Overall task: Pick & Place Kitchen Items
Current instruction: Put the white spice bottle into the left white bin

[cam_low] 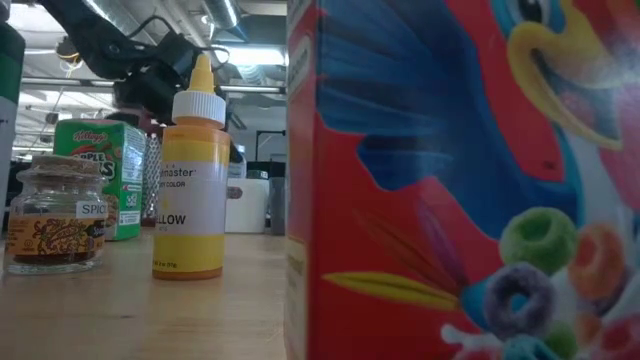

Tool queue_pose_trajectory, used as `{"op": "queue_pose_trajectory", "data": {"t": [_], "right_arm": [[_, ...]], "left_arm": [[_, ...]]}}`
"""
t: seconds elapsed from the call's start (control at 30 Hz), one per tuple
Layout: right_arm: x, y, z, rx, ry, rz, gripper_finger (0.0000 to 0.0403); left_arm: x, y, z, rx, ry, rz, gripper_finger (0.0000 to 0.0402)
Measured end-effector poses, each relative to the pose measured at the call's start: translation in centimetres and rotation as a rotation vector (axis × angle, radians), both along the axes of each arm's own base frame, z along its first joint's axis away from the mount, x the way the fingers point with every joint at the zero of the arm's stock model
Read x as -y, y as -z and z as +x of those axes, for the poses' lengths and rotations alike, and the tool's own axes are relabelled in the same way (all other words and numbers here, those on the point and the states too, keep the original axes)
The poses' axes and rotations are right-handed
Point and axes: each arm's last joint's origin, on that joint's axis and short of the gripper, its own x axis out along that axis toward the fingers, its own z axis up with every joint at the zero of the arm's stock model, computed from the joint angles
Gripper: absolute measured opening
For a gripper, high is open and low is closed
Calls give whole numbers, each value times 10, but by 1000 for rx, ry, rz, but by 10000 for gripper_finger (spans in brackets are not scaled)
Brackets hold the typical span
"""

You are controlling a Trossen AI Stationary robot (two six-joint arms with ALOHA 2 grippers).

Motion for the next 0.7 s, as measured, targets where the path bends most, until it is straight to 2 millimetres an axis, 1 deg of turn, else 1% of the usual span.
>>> {"op": "queue_pose_trajectory", "data": {"t": [0.27,0.5,0.7], "right_arm": [[0,1,0,-5,0,0,385],[0,0,0,-5,0,0,385],[0,0,0,-5,0,0,385]], "left_arm": [[1,0,1,-5,-25,10,197],[8,7,11,-64,-24,21,197],[8,13,14,-98,-37,21,197]]}}
